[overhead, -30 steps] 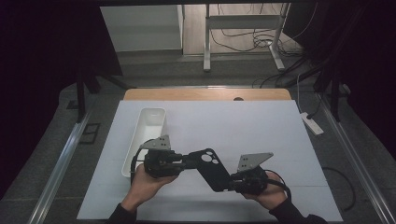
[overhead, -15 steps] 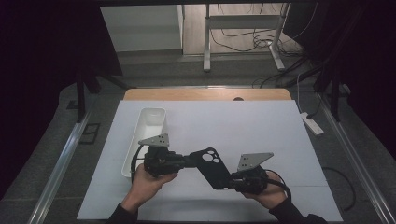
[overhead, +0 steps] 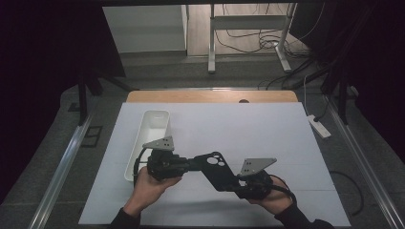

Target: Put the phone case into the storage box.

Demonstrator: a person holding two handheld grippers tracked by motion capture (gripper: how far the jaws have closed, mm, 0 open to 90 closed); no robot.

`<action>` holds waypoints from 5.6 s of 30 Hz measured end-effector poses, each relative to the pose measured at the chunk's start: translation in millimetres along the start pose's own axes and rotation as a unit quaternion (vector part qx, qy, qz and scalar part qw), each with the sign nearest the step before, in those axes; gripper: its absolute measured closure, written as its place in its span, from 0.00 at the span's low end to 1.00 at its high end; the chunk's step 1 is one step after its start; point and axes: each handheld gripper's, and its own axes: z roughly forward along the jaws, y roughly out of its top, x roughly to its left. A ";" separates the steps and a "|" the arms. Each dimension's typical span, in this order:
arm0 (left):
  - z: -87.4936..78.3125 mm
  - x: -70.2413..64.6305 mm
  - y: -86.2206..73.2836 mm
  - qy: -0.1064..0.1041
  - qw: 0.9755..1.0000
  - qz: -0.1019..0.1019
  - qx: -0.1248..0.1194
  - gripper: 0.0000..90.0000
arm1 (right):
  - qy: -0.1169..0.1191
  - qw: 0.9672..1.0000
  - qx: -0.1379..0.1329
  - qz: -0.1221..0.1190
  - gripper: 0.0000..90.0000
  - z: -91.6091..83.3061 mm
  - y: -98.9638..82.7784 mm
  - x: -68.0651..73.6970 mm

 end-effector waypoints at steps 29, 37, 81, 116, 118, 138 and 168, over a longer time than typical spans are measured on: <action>-13.4 11.6 7.7 0.067 0.996 0.026 0.043 0.92 | -0.075 0.995 0.026 0.067 0.15 -21.1 -12.3 -9.6; -20.4 16.9 10.6 0.077 0.995 0.028 0.050 0.92 | -0.083 0.993 0.034 0.072 0.05 -24.0 -18.8 -9.4; -67.2 45.1 26.5 0.121 0.990 0.029 0.063 0.92 | -0.181 0.969 0.050 0.162 0.00 -85.3 -75.4 -13.7; -110.5 66.5 53.1 0.163 0.984 0.027 0.066 0.92 | -0.216 0.954 0.054 0.199 0.00 -102.6 -89.7 -8.8; -112.6 67.1 54.3 0.166 0.984 0.027 0.066 0.92 | -0.216 0.954 0.054 0.199 0.00 -102.5 -89.7 -8.7; -143.8 83.9 61.8 0.209 0.975 0.023 0.071 0.92 | -0.214 0.954 0.058 0.203 0.00 -101.9 -90.0 -9.9; -155.7 123.8 53.8 0.257 0.963 -0.001 0.082 0.92 | -0.205 0.956 0.054 0.204 0.00 -103.0 -90.2 -9.7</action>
